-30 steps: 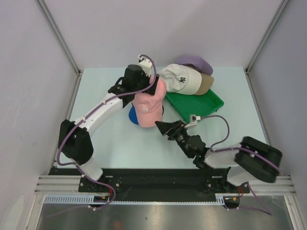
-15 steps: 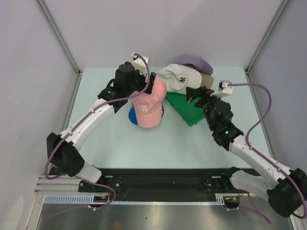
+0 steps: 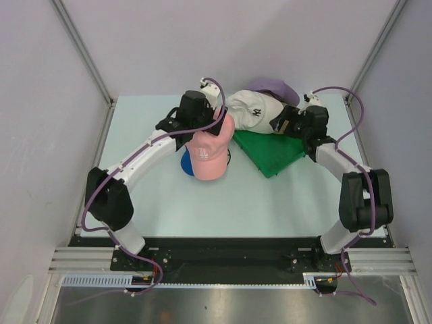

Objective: Stack the hats

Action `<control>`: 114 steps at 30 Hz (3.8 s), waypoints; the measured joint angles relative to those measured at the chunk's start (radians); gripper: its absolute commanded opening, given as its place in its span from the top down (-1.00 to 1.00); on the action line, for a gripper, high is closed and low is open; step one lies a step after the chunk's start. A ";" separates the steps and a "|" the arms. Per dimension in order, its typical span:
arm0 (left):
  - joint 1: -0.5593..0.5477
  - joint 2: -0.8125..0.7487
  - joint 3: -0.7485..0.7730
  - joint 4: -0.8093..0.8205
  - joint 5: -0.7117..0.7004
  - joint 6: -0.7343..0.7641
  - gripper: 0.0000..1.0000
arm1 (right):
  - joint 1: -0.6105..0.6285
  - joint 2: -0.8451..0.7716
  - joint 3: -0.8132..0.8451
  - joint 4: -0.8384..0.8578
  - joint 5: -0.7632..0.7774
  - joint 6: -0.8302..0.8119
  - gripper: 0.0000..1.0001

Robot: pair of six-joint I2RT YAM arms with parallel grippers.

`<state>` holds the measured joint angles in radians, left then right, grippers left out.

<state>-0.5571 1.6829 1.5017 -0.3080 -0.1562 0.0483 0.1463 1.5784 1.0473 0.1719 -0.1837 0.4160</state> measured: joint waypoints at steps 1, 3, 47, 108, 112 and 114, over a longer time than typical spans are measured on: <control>0.000 0.000 -0.007 0.004 0.008 0.005 -0.99 | -0.021 0.033 0.008 0.006 -0.031 0.003 -0.71; 0.000 -0.003 -0.016 0.019 0.029 0.020 -1.00 | -0.057 0.100 0.031 0.027 -0.085 0.003 -0.71; -0.002 -0.312 -0.251 -0.005 0.233 0.228 -1.00 | -0.113 0.534 0.231 0.329 -0.353 0.025 0.26; 0.253 -0.819 -0.520 0.056 -0.287 -0.121 -1.00 | 0.396 -0.050 0.091 0.637 -0.174 0.638 1.00; 0.253 -0.819 -0.521 0.056 -0.290 -0.121 -0.99 | 0.424 0.021 0.059 0.642 -0.206 0.638 1.00; 0.253 -0.819 -0.521 0.057 -0.294 -0.120 -1.00 | 0.435 0.032 0.028 0.640 -0.217 0.639 1.00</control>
<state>-0.3042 0.8639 0.9806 -0.2512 -0.4507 -0.0719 0.5816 1.6100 1.0752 0.8124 -0.4011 1.0546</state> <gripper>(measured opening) 0.996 0.039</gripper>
